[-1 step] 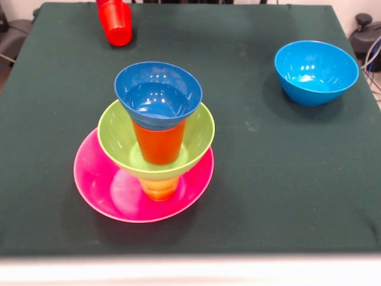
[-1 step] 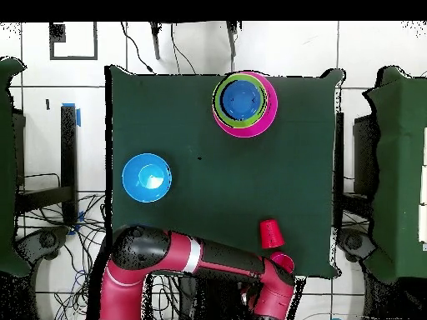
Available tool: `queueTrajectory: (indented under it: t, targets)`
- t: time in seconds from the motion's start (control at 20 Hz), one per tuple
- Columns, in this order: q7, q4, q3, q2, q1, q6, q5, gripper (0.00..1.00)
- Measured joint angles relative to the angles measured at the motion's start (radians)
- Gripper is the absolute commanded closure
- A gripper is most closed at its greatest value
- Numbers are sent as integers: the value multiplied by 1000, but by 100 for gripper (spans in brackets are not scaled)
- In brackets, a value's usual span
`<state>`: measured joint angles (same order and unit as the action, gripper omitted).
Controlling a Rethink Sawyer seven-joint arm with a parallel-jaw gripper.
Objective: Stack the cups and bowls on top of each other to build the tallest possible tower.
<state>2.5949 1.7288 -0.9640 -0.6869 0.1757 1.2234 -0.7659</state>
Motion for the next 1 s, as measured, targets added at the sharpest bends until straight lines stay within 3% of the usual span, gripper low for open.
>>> queueTrajectory:
  t: [1.0]
  targets:
    - [0, 103, -6, 212, -10, 0, -289, 0]
